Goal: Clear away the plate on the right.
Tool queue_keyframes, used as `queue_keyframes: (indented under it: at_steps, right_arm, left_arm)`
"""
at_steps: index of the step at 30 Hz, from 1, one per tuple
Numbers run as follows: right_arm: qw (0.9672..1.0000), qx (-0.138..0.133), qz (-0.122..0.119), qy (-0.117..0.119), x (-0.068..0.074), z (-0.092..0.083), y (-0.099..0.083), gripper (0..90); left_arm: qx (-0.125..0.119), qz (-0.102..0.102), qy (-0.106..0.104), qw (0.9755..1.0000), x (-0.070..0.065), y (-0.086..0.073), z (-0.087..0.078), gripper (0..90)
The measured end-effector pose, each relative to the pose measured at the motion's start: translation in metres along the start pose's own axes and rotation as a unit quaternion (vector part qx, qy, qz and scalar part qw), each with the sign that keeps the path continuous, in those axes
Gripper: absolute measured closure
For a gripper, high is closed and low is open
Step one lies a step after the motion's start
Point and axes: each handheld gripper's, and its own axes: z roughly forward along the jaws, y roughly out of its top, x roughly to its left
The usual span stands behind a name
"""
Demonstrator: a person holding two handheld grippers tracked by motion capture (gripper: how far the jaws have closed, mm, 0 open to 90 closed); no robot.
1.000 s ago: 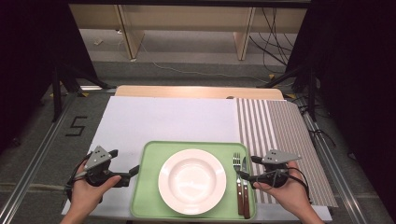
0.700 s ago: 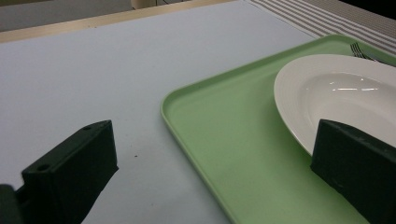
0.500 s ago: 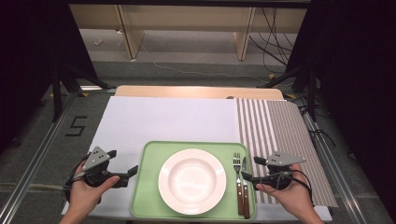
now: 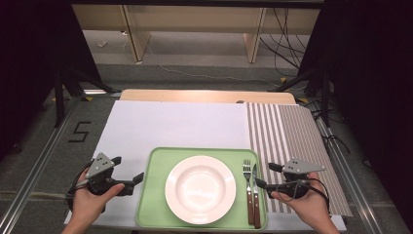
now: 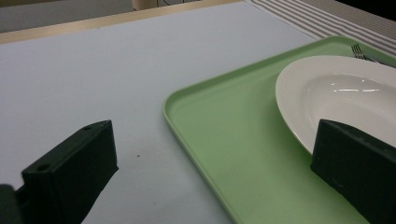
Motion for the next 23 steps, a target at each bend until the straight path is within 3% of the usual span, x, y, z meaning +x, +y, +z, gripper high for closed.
queue_keyframes:
  at_steps: [12, 23]
  right_arm:
    - [0.9999, -0.013, -0.002, -0.006, -0.0039, -0.0016, -0.0008, 24.8]
    - [0.9999, -0.009, 0.001, -0.008, -0.0051, -0.0026, -0.0001, 24.6]
  left_arm:
    - [-0.003, -0.004, 0.000, 1.0000, 0.0004, -0.0003, 0.0008, 0.0]
    - [-0.004, -0.004, 0.001, 1.0000, 0.0008, 0.0003, 0.0014, 0.0]
